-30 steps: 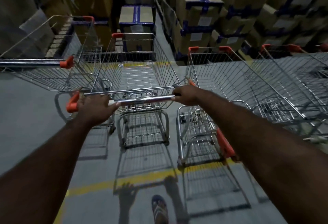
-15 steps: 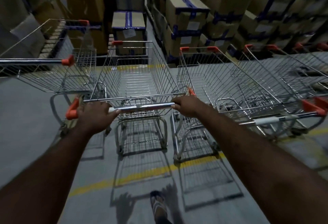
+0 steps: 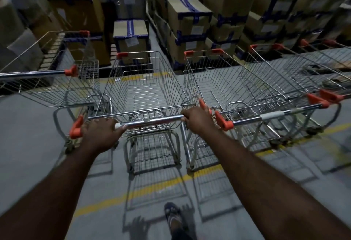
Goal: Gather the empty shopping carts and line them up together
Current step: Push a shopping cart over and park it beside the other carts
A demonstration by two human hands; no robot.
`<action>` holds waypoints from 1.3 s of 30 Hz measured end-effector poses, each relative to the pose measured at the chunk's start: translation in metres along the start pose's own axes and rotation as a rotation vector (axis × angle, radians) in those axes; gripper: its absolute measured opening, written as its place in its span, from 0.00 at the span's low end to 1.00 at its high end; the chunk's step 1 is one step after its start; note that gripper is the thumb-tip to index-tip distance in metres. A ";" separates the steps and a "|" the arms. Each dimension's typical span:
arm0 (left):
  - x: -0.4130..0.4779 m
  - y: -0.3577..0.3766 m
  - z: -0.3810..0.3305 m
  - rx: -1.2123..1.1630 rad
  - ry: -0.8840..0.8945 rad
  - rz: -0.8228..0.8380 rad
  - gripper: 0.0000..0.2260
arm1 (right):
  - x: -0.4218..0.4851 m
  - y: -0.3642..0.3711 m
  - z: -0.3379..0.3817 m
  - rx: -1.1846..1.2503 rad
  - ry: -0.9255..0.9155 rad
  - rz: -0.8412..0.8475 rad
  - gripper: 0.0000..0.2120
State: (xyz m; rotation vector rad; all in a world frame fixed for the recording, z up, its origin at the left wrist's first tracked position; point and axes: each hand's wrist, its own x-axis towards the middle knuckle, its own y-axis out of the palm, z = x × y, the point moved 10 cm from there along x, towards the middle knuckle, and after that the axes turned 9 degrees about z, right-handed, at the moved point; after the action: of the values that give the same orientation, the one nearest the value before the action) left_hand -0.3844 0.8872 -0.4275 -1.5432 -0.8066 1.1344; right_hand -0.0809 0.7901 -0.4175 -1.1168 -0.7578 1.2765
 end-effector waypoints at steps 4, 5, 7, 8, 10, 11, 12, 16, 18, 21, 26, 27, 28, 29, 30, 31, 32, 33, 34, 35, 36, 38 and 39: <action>-0.012 0.000 -0.002 -0.007 -0.003 -0.016 0.39 | -0.014 0.000 0.001 -0.005 0.008 -0.027 0.11; -0.014 0.001 -0.002 -0.003 -0.003 -0.029 0.41 | -0.016 0.001 0.000 -0.010 0.008 -0.029 0.12; -0.019 0.002 -0.003 -0.004 -0.004 -0.048 0.41 | -0.022 0.003 -0.001 -0.024 -0.002 -0.044 0.12; -0.021 0.003 -0.002 -0.009 -0.007 -0.049 0.41 | -0.025 0.004 -0.001 -0.027 -0.009 -0.059 0.11; -0.024 0.006 -0.002 -0.010 -0.013 -0.043 0.40 | -0.029 0.006 -0.002 -0.013 -0.015 -0.069 0.10; -0.025 0.007 -0.002 -0.006 -0.016 -0.039 0.40 | -0.032 0.007 -0.003 -0.008 -0.015 -0.069 0.10; -0.027 0.009 -0.003 -0.004 -0.019 -0.036 0.39 | -0.034 0.007 -0.004 -0.004 -0.014 -0.069 0.10; -0.036 0.015 -0.003 0.010 -0.012 -0.049 0.32 | -0.045 0.008 -0.005 -0.001 -0.009 -0.071 0.11; -0.040 0.018 -0.003 0.016 -0.013 -0.049 0.32 | -0.050 0.009 -0.005 -0.001 -0.006 -0.068 0.11; -0.047 0.021 -0.004 0.010 -0.014 -0.039 0.35 | -0.057 0.010 -0.006 -0.001 -0.001 -0.058 0.12; -0.060 0.022 -0.008 0.002 -0.009 -0.021 0.29 | -0.068 0.010 -0.007 0.011 0.009 -0.042 0.14; -0.063 0.021 -0.010 -0.006 -0.006 -0.024 0.29 | -0.070 0.010 -0.007 0.006 0.007 -0.041 0.14; -0.066 0.021 -0.011 -0.016 -0.006 -0.025 0.29 | -0.072 0.009 -0.007 0.006 0.006 -0.042 0.14; -0.067 0.021 -0.012 -0.028 -0.009 -0.023 0.28 | -0.073 0.010 -0.007 0.013 0.004 -0.044 0.13; -0.069 0.021 -0.012 -0.035 -0.012 -0.018 0.27 | -0.074 0.010 -0.007 0.022 0.002 -0.044 0.13; -0.070 0.021 -0.013 -0.042 -0.013 -0.014 0.27 | -0.075 0.010 -0.007 0.029 -0.001 -0.042 0.13; -0.072 0.021 -0.013 -0.045 -0.014 -0.015 0.27 | -0.075 0.011 -0.008 0.031 -0.005 -0.041 0.12; -0.073 0.021 -0.013 -0.047 -0.011 -0.019 0.27 | -0.075 0.012 -0.008 0.033 -0.007 -0.041 0.12; -0.074 0.019 -0.015 -0.043 -0.003 -0.028 0.26 | -0.076 0.012 -0.009 0.038 -0.008 -0.040 0.11; -0.073 0.017 -0.016 -0.049 0.017 -0.033 0.25 | -0.076 0.012 -0.009 0.041 -0.011 -0.038 0.10; -0.072 0.014 -0.017 -0.069 0.041 -0.034 0.25 | -0.075 0.011 -0.008 0.038 -0.017 -0.032 0.10; -0.070 0.009 -0.010 -0.110 0.062 -0.031 0.28 | -0.073 0.008 -0.007 -0.002 -0.039 -0.014 0.11; -0.070 0.007 -0.001 -0.083 0.054 -0.048 0.30 | -0.071 0.006 -0.006 -0.027 -0.049 -0.006 0.11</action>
State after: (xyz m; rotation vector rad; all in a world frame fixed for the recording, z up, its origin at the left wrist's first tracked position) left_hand -0.4069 0.8216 -0.4161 -1.6079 -0.8597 1.0308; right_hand -0.0908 0.7188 -0.4152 -1.1078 -0.8169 1.2961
